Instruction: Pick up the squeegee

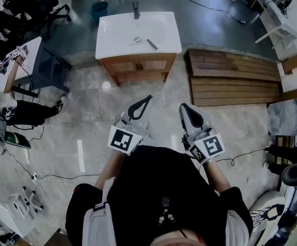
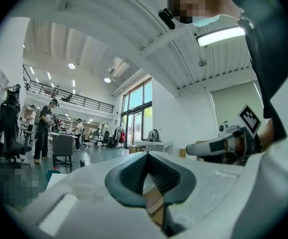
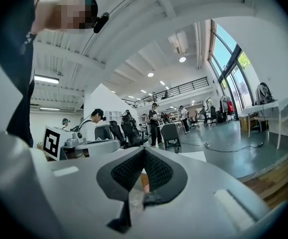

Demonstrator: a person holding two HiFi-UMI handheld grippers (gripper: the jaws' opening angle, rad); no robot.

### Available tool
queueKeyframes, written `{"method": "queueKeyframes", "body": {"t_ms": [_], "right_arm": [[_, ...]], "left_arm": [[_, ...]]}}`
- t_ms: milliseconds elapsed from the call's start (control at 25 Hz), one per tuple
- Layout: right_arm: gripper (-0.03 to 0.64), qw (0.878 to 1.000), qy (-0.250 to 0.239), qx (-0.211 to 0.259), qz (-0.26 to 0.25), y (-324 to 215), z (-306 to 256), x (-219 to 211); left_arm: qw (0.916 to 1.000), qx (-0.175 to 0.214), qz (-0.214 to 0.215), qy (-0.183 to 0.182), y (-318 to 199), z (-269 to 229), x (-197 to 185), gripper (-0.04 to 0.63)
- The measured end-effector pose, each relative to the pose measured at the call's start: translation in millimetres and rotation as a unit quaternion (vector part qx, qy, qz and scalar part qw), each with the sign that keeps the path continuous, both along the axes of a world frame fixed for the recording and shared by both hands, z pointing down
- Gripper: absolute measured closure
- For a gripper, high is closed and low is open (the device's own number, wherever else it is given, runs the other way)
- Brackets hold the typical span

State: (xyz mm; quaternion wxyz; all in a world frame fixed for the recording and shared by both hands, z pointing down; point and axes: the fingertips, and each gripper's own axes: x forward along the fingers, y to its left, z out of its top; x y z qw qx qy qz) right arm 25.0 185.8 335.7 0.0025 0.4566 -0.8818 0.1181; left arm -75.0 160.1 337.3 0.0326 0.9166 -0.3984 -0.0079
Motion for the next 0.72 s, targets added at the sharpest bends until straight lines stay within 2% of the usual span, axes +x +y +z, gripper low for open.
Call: {"method": "queueKeyframes", "body": {"t_ms": [280,400,720], "right_arm": [[0.614,1.0,0.001,0.017,0.009,-50.1,-0.6,-18.0],[0.614,1.0,0.011,0.001,0.011,-62.6,4.5,-23.2],[0.614,1.0,0.013,0.018,0.0,-94.3,3.7,-31.8]], "left_arm": [[1.0,0.001,0.0,0.0,-45.7,4.2,-20.0,0.597],[1.0,0.003,-0.007,-0.002,-59.3,6.6,-26.3,0.597],[0.9997,-0.018,-0.014,-0.005,-83.6,21.7,-34.6,0.597]]}}
